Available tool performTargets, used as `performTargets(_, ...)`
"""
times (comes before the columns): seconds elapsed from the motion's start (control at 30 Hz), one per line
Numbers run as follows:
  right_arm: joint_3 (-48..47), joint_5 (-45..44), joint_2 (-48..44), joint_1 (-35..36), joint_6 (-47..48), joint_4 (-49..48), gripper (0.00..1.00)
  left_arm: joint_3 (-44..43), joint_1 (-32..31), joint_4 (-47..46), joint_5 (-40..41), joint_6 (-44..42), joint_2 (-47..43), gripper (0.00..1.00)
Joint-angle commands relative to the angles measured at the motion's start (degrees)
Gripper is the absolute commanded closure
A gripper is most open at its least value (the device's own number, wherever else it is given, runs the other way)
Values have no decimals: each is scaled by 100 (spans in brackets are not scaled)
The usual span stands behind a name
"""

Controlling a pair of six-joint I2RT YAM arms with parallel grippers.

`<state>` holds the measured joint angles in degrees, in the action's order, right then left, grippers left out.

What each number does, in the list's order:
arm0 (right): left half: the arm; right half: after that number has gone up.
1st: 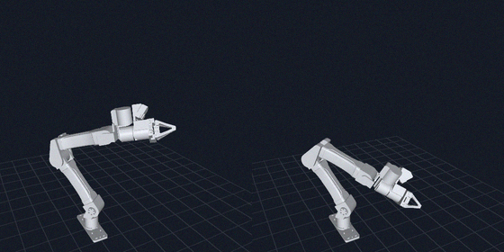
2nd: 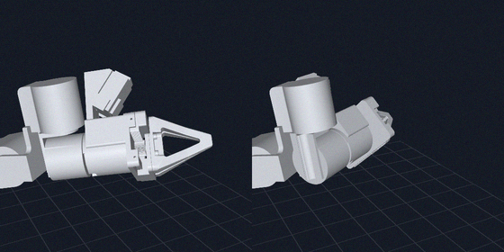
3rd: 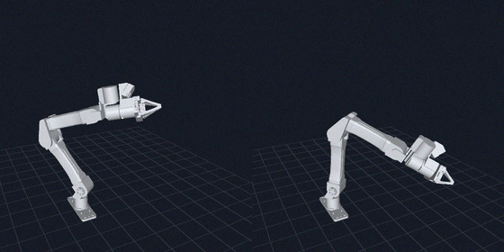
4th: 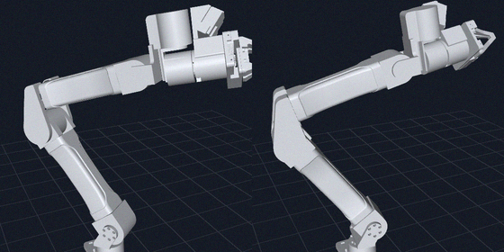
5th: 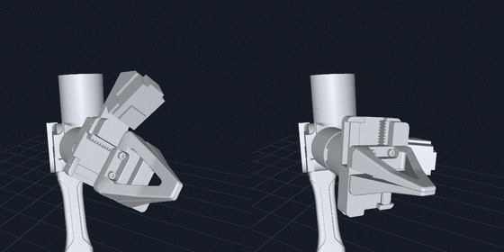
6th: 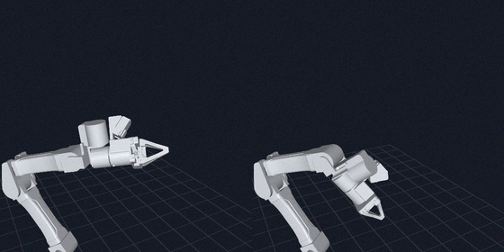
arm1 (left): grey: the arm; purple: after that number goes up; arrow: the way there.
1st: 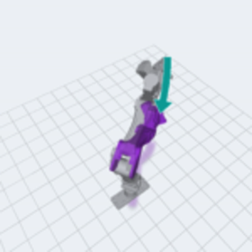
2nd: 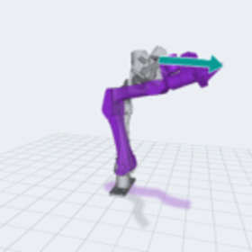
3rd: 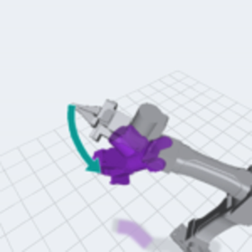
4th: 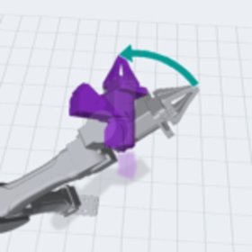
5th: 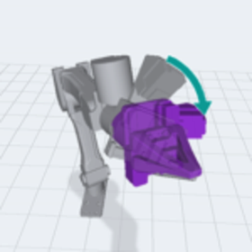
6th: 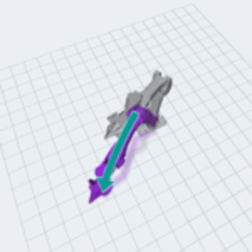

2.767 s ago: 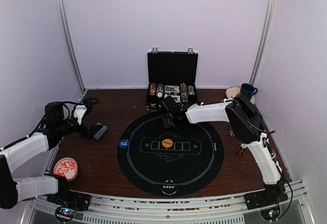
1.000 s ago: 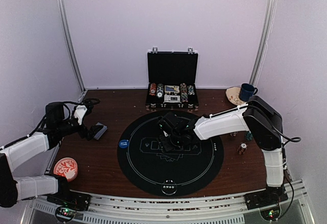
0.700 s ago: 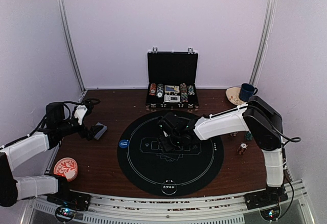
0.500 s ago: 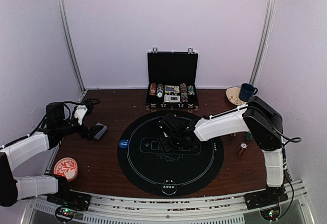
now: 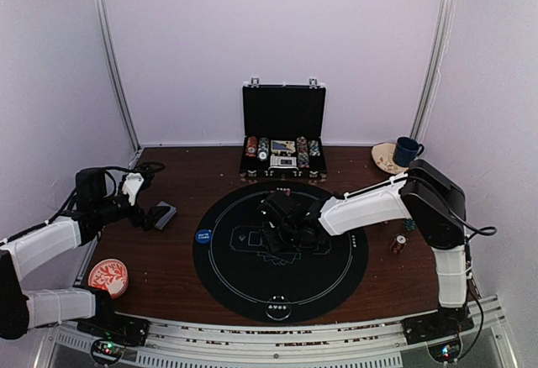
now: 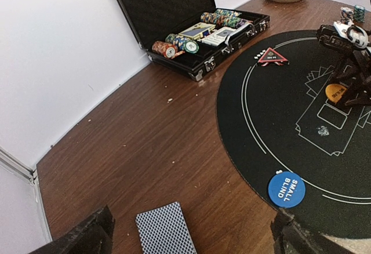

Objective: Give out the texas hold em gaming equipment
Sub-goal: Move the big blind button to the poker table mat.

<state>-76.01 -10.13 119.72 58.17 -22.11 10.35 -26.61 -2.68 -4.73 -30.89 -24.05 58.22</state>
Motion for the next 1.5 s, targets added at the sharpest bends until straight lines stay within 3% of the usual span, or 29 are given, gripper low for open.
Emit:
performTargets(0.0, 288, 71, 50, 96, 5, 787, 42, 42, -22, -327, -50, -44, 16, 2)
performTargets(0.53, 272, -261, -111, 95, -10, 687, 49, 49, -20, -318, -50, -46, -20, 2)
performTargets(0.97, -1, -135, 227, 80, 66, 732, 46, 46, -16, -316, -68, -42, -30, 2)
performTargets(1.47, 20, -256, 253, 50, 172, 692, 57, 34, -22, -313, -80, -47, -21, 2)
